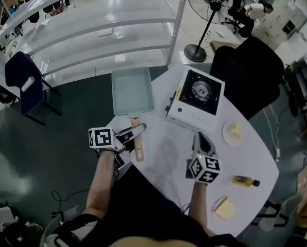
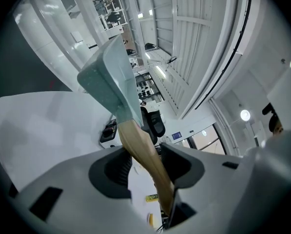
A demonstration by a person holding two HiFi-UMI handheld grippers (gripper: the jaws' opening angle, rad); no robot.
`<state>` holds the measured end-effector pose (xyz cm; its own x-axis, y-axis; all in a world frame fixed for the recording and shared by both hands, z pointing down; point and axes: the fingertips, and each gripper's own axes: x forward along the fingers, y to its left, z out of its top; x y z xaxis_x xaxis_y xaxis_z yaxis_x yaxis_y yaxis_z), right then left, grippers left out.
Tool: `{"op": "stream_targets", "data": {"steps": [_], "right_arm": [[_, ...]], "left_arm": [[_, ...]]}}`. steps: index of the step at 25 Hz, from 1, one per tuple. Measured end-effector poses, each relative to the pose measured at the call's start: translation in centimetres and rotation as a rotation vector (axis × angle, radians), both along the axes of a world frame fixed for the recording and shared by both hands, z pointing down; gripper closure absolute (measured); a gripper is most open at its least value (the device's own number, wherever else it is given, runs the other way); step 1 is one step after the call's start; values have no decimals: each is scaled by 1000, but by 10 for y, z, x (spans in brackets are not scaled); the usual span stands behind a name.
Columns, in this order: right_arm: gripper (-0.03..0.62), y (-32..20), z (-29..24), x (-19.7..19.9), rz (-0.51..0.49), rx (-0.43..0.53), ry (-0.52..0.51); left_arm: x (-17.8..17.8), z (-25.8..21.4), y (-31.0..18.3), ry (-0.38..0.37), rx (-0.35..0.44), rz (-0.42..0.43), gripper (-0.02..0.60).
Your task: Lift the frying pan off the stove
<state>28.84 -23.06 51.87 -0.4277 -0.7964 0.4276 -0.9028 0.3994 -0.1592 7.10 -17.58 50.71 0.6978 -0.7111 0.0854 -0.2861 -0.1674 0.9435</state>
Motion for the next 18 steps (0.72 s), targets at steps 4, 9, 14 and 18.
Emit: {"op": "stream_targets", "data": {"steps": [4, 9, 14, 18], "right_arm": [[588, 0, -3, -8, -29, 17, -3], [588, 1, -7, -8, -24, 47, 3], [589, 5, -23, -11, -31, 107, 20], [589, 7, -24, -11, -31, 105, 30]], "left_arm": [[1, -3, 2, 35, -5, -15, 397], [1, -7, 1, 76, -1, -25, 397], [5, -11, 3, 98, -6, -11, 397], [4, -2, 3, 72, -2, 3, 397]]}}
